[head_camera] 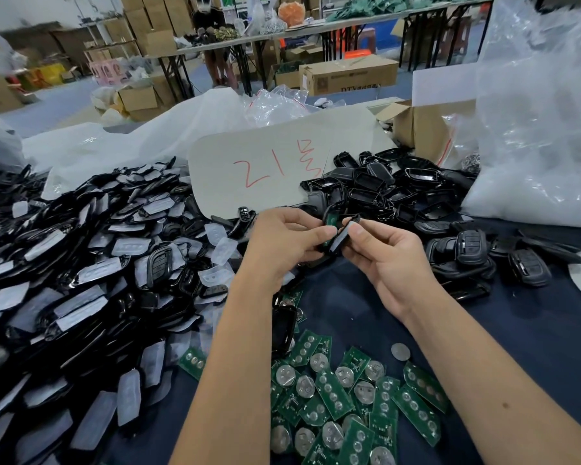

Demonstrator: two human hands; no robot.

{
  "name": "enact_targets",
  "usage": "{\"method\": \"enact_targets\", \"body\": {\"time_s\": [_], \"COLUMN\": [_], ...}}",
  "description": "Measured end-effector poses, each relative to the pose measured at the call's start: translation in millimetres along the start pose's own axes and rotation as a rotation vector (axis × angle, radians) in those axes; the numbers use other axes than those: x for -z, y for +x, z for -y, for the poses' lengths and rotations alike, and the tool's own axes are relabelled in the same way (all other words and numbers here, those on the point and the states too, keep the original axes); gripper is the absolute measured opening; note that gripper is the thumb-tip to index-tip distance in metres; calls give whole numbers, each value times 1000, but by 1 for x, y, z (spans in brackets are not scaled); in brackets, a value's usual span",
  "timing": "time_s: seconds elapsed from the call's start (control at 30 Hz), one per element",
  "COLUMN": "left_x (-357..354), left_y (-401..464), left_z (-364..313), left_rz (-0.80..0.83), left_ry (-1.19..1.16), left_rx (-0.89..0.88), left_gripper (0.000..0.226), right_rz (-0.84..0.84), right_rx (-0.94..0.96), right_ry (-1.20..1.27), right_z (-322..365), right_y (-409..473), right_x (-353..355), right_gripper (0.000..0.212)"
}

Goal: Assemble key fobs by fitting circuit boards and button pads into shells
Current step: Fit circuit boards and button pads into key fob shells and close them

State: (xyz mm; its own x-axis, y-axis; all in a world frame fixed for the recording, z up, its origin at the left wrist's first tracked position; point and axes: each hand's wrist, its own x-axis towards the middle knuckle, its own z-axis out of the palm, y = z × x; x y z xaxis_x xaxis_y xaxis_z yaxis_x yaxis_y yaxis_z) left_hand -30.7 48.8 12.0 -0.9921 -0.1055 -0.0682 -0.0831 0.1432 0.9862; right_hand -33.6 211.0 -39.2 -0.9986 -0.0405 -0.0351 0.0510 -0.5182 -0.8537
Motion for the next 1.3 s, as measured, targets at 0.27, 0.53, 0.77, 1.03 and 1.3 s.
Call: {"method": "enact_targets", "body": {"time_s": [0.27,0.53,0.77,1.03,1.3], "left_x": [-8,-5,5,6,6], "left_y": [3,-1,1,2,0], "left_z": [-6,-7,5,7,6], "left_rz": [92,122,146,269,115], "left_ry": [316,468,298,284,207], "left_rx": [-210,-319,-160,-146,-195], "left_gripper": [9,24,20,18,12], "right_rz": [-95,-224,-60,84,32], "right_rx": [49,137,183,228,194], "right_ry": [-32,-272,-394,-428,-313], "right_z": [-3,-7,-2,-1,-2], "right_y": [2,5,3,1,2], "right_x": [0,-1,5,5,8], "right_gripper": [47,42,15,19,9]}}
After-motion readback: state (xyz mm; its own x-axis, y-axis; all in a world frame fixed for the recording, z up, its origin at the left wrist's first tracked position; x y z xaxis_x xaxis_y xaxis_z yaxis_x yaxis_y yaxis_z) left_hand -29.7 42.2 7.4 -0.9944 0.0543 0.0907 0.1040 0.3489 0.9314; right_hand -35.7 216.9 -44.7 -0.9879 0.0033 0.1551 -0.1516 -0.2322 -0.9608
